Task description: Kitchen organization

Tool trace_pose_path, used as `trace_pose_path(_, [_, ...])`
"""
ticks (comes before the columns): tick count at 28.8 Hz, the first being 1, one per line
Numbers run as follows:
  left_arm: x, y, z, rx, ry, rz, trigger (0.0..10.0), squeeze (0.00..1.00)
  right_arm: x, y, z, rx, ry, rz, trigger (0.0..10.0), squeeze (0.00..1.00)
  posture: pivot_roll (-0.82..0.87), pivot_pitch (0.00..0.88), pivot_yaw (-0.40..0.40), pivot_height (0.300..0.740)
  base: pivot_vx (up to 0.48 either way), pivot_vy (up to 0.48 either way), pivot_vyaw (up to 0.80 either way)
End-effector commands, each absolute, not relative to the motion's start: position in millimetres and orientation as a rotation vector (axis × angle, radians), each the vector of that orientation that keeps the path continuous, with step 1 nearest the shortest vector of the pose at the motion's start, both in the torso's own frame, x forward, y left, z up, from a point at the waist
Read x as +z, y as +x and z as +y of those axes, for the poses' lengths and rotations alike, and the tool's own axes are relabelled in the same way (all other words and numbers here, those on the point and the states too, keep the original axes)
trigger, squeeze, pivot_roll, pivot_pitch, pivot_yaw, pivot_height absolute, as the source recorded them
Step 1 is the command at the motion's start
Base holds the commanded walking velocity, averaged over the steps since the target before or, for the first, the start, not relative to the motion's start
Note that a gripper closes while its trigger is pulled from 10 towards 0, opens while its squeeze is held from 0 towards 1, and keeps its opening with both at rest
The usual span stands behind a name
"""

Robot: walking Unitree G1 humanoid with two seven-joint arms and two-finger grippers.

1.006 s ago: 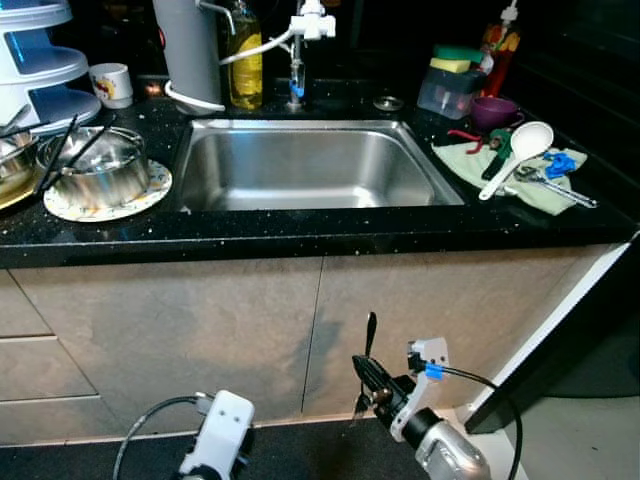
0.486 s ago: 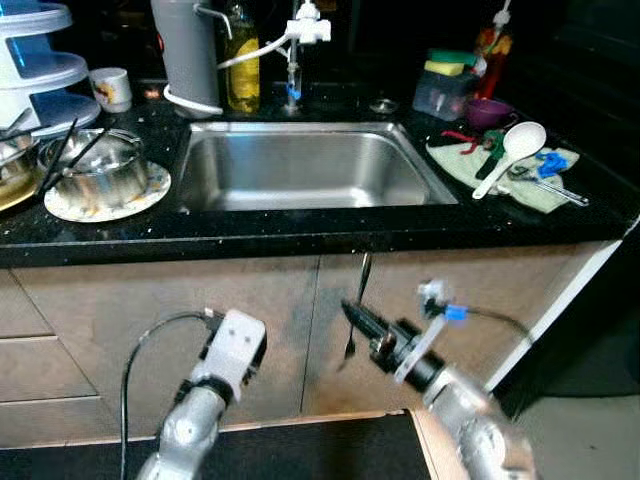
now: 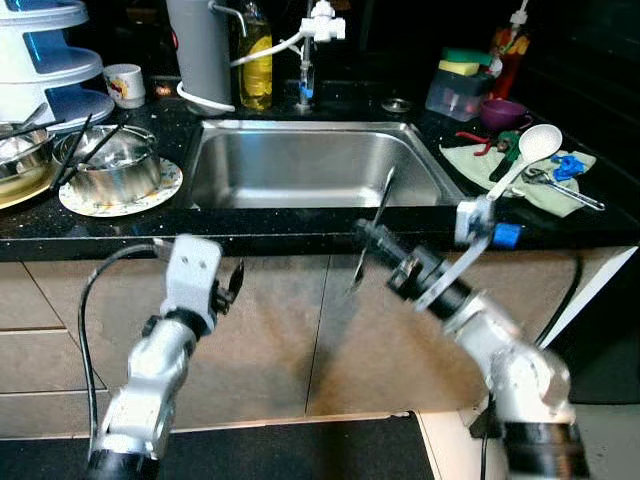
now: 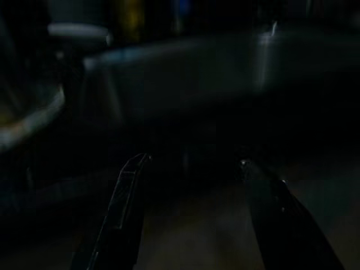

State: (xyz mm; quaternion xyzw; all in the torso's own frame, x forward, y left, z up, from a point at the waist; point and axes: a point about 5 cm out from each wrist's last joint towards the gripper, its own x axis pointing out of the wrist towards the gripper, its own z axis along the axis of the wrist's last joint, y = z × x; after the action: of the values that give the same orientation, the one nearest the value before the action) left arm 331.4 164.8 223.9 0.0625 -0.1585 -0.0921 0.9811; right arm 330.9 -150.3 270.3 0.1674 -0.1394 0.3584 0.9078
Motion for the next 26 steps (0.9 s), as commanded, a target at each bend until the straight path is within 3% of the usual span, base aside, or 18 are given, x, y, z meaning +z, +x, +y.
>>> trace_pose_path(1, [227.4,331.2,165.3,-0.197,0.117,-0.313,10.0,0.00,267.4,334.4,-154.4,0.684,0.321,-0.275,10.0,0.00,-0.05,0.115,-0.053,0.740,0.000,0.000,0.00])
trace_pose_path(3, [242.1,340.9,169.7,-0.120,0.162,-0.318,10.0,0.00,284.4,348.5,-164.1,0.483,0.352,-0.365,10.0,0.00,-0.04,0.105,-0.051,0.740,0.000,0.000,0.00])
trace_pose_path(5, [242.1,340.9,169.7,-0.120,0.162,-0.318,10.0,0.00,284.4,348.5,-164.1,0.483,0.352,-0.365,10.0,0.00,-0.04,0.105,-0.051,0.740,0.000,0.000,0.00])
trace_pose_path(8, [255.5,348.4,176.5,-0.051,0.177,-0.340,10.0,0.00,292.8,360.1,-180.1,0.256,0.371,-0.418,10.0,0.00,-0.05,0.104,-0.050,0.740,0.000,0.000,0.00])
trace_pose_path(10, [255.5,348.4,176.5,-0.051,0.177,-0.340,10.0,0.00,292.8,360.1,-180.1,0.256,0.371,-0.418,10.0,0.00,-0.05,0.104,-0.050,0.740,0.000,0.000,0.00])
trace_pose_path(15, [266.4,354.1,183.0,0.017,0.236,-0.342,10.0,0.00,291.3,359.4,-168.3,0.232,0.102,-0.446,10.0,0.00,-0.04,0.099,-0.047,0.740,0.000,0.000,0.00])
trace_pose_path(26, [275.2,354.0,174.4,-0.033,0.224,-0.405,10.0,0.00,284.7,355.0,-158.9,0.180,-0.050,-0.512,10.0,0.00,-0.05,0.101,-0.028,0.740,0.000,0.000,0.00])
